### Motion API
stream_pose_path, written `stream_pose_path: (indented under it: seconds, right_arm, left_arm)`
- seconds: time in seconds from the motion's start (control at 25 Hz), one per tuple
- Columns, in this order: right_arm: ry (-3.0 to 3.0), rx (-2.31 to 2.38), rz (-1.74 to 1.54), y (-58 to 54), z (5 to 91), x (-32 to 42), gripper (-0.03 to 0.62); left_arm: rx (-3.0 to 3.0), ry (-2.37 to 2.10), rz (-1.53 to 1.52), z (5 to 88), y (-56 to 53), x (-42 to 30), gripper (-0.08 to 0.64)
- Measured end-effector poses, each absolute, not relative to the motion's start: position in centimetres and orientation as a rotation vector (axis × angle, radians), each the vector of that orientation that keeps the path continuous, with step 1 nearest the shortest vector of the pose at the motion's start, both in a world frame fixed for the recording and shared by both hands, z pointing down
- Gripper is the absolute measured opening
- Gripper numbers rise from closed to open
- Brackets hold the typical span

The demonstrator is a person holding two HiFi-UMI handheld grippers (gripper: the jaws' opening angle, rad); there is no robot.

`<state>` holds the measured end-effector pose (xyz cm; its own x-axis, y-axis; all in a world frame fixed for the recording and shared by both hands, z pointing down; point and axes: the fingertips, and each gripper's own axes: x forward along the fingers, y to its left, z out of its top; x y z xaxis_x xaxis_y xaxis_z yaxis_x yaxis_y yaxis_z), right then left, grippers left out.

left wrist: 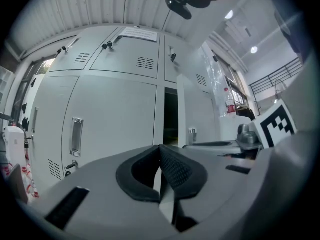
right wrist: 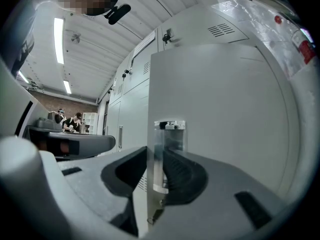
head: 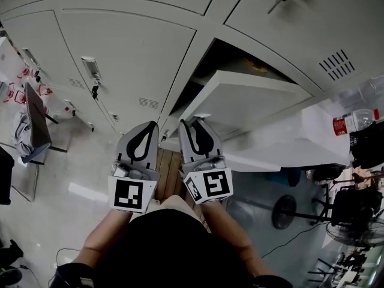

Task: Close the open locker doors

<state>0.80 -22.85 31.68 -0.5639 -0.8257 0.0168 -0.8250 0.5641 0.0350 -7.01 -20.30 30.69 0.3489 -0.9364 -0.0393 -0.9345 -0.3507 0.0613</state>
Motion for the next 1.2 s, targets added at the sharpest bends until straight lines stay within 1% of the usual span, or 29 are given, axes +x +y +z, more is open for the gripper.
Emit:
stream_pose_path:
  seconds: [1.2]
  right_arm:
    - [-2.723, 1.496, -0.025, -27.3, 31.9, 0.3, 0.083]
  left_arm:
    - [2.532, -1.775, -0.096, 31.3, -22.9, -8.3, 0.0]
